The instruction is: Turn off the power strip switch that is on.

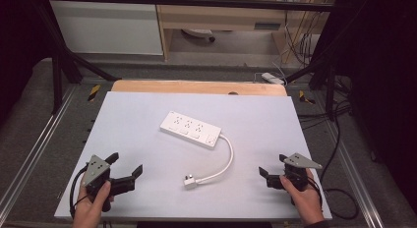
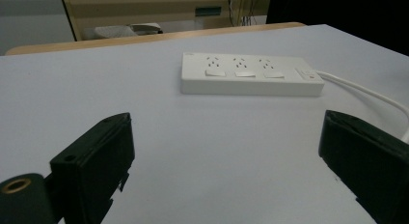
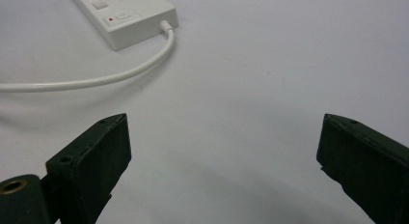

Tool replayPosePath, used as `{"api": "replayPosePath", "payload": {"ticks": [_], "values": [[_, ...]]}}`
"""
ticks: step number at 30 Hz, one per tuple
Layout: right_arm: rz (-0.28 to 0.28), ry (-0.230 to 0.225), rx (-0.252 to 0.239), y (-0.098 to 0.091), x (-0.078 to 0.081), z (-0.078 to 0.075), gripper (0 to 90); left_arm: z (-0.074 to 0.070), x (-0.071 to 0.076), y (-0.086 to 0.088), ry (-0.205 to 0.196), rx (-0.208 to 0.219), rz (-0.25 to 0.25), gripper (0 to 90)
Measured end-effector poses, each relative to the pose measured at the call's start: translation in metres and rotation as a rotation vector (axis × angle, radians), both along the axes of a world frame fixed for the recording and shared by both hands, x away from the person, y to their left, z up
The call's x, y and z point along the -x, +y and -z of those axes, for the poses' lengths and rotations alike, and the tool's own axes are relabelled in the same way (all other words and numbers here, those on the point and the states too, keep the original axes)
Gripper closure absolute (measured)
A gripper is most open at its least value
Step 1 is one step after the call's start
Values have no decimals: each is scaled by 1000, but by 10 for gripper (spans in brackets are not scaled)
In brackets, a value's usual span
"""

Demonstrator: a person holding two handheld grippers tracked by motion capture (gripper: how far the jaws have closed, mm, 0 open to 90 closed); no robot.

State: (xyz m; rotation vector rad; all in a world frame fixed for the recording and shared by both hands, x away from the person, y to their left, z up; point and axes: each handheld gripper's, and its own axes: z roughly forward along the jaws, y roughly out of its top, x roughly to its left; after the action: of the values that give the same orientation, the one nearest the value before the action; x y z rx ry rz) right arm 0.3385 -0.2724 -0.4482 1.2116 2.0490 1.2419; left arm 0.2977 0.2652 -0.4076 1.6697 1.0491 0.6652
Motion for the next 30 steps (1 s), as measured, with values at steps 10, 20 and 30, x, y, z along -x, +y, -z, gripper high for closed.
{"api": "replayPosePath", "payload": {"ticks": [10,20,30], "values": [[-21,9,-26,0,0,-1,60,-2,2,-1,2,6,15,48],[-16,1,-23,0,-1,-2,44,-9,6,-4,-40,23,36,45],[-15,0,-12,1,-1,-2,39,-14,11,-2,-92,49,34,45]]}}
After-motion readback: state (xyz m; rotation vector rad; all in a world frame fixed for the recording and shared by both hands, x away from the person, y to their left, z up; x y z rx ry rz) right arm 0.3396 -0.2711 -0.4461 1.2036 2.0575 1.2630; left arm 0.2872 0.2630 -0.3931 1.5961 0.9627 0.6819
